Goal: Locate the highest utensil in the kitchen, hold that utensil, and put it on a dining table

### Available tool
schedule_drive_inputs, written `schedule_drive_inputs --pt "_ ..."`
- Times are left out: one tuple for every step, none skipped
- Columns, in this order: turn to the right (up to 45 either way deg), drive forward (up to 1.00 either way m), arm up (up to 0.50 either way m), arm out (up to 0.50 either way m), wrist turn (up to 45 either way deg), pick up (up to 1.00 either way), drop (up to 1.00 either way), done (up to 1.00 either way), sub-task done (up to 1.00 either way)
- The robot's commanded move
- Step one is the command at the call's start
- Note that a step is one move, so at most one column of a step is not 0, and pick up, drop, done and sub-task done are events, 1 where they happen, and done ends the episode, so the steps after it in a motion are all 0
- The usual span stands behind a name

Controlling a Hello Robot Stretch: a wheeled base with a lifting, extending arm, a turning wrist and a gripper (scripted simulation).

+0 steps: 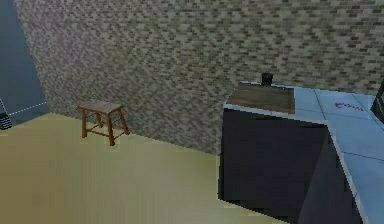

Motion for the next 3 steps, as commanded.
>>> schedule_drive_inputs --pt "0.0 0.0 0.06 0.0 0.0 0.0 0.0 0.0 0.0" --pt "0.0 0.0 0.0 0.0 -45.0 0.0 0.0 0.0 0.0" --pt "0.0 0.0 0.0 0.0 -36.0 0.0 0.0 0.0 0.0"
